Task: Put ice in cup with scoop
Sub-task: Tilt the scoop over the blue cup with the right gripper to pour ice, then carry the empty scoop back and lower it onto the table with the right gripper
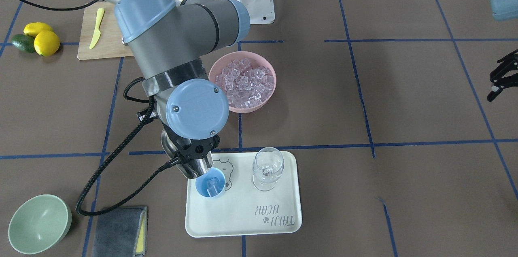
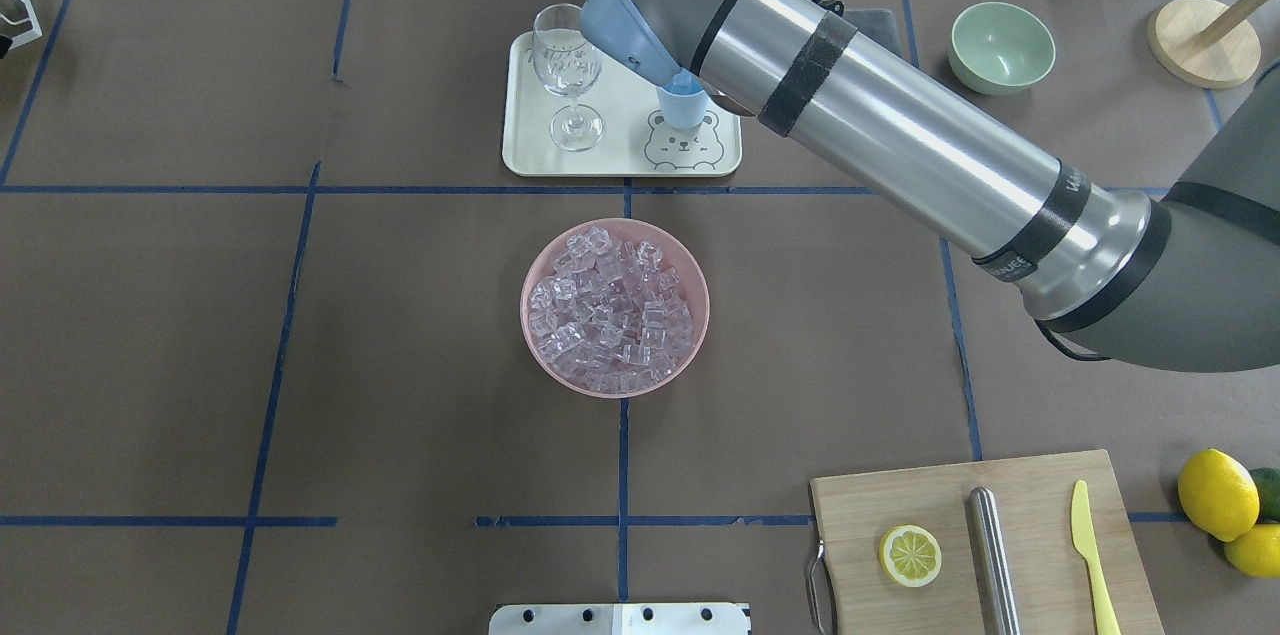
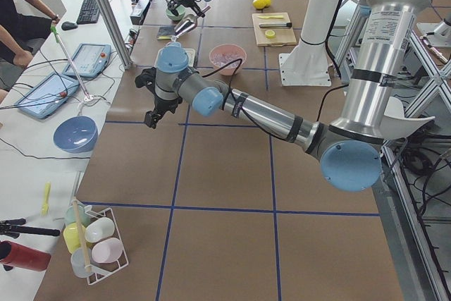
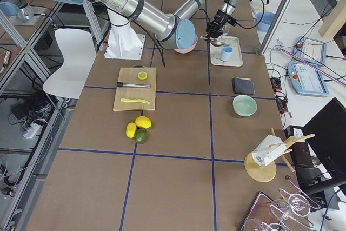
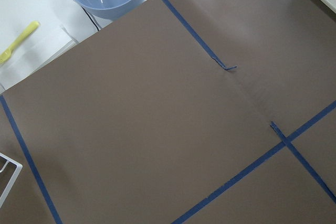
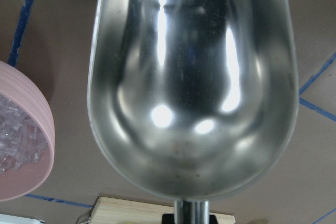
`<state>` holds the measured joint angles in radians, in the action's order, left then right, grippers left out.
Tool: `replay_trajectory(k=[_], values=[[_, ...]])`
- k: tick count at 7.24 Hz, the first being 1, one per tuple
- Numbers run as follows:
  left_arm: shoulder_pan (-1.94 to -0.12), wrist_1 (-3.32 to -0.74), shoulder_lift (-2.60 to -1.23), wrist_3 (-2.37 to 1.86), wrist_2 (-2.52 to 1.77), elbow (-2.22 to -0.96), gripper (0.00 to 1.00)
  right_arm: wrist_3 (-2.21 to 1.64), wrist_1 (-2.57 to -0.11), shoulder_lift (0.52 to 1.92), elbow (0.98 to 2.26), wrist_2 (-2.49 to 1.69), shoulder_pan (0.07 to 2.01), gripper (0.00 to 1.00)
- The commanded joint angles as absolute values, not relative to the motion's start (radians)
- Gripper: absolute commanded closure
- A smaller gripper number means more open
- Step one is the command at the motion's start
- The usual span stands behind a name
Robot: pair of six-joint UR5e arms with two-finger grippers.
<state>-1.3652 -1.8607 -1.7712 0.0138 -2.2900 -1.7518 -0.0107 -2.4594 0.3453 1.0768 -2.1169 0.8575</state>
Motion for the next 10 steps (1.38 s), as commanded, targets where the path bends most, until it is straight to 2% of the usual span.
replay_trajectory(k=[1, 3, 5, 7, 10], values=[[-1.365, -1.861, -1.775, 0.014, -2.29, -1.752, 0.0, -0.011, -2.473, 0.345, 1.081, -2.115, 0.857, 1.0], [-1.365, -1.861, -1.775, 0.014, -2.29, -1.752, 0.0, -0.009, -2.476, 0.369, 1.126, -2.118, 0.857, 1.0], [-1.368, -1.855, -1.773, 0.014, -2.29, -1.747, 0.0, -0.026, -2.48, 0.499, 1.318, -2.128, 0.874, 1.0], [-1.376, -1.825, -1.776, 0.014, -2.289, -1.75, 0.0, -0.028, -2.523, 0.557, 1.385, -2.128, 0.935, 1.0], [-1.376, -1.824, -1.775, 0.014, -2.287, -1.744, 0.0, -0.032, -2.464, 0.898, 1.824, -2.097, 1.04, 1.0]])
